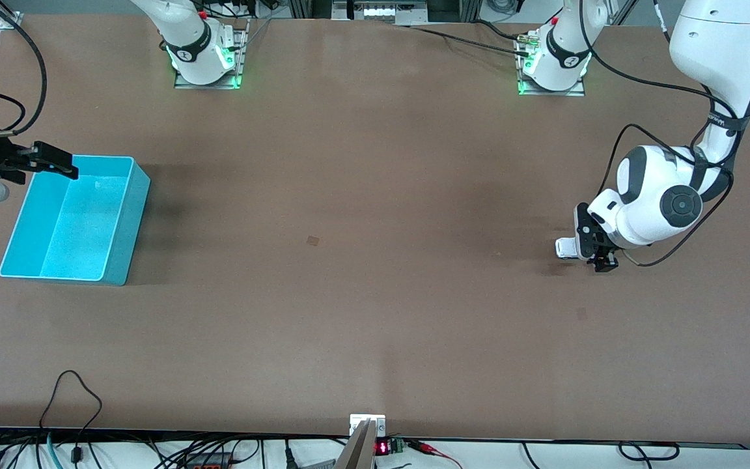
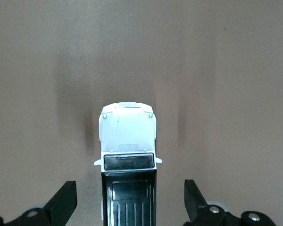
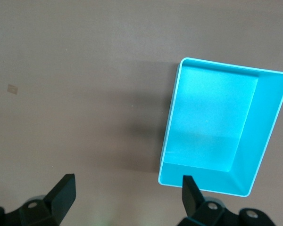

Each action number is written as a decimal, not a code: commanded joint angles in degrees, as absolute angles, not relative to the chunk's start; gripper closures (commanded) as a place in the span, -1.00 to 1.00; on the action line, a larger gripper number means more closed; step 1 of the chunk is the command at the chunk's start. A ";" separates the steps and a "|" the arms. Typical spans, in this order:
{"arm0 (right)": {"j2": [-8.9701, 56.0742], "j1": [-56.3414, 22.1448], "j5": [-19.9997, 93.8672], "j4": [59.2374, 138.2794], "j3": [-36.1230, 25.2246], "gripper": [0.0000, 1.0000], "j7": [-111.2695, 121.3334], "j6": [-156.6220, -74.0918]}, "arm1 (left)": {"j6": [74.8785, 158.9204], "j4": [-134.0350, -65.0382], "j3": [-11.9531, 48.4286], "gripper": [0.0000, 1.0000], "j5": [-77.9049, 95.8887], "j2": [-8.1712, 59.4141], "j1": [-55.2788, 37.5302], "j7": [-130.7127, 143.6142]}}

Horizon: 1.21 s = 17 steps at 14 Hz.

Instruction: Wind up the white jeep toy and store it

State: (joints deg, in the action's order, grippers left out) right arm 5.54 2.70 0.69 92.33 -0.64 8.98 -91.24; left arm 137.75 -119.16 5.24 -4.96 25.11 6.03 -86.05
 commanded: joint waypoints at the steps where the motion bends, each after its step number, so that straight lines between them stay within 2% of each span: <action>1: 6.06 2.90 1.76 91.76 -0.44 -1.00 9.23 -90.71 | 138.60 -120.23 5.71 -1.00 -5.54 24.70 7.47 -87.45; 4: 8.78 2.55 1.76 91.76 -0.18 -1.00 9.49 -89.39 | 140.17 -121.11 5.71 -0.95 -5.54 24.70 7.73 -87.63; 10: 9.93 2.72 1.85 91.84 -0.18 -1.00 9.49 -88.07 | 142.56 -122.26 5.71 -0.61 -5.54 24.87 8.17 -90.26; 12: 9.93 2.72 1.85 91.85 -0.18 -1.00 9.49 -87.98 | 142.56 -122.17 5.71 -0.40 -5.71 24.87 8.17 -90.79; 13: 9.93 2.72 1.85 91.85 -0.18 -1.00 9.49 -87.98 | 142.56 -122.17 5.71 -0.19 -5.54 24.87 8.17 -91.40; 17: 9.93 2.72 1.76 91.76 -0.18 -1.00 9.49 -87.98 | 142.56 -121.91 5.71 0.01 -5.71 25.22 8.17 -91.67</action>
